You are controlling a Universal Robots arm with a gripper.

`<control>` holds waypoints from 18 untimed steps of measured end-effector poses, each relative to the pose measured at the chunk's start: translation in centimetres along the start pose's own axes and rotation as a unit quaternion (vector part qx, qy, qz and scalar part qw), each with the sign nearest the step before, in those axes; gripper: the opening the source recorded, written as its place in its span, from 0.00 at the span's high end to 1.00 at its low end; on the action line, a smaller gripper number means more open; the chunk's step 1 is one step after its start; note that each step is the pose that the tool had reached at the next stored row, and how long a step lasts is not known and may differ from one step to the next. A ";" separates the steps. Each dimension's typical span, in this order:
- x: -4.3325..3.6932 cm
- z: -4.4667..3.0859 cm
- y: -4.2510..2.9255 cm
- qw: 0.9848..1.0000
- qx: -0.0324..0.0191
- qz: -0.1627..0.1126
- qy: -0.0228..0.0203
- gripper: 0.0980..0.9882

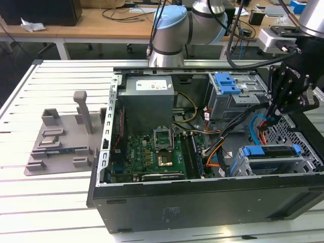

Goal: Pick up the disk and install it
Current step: 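Insert the first disk wire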

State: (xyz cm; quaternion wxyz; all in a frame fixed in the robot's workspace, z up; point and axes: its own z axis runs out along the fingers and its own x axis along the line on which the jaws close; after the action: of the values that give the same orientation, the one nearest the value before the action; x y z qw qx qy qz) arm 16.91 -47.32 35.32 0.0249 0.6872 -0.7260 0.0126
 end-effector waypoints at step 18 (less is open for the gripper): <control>5.06 0.51 -0.29 1.000 0.000 -0.005 0.000 0.93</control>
State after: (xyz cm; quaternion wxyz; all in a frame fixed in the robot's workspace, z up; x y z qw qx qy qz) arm 16.92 -52.41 35.07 0.0251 0.6909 -0.7224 0.0125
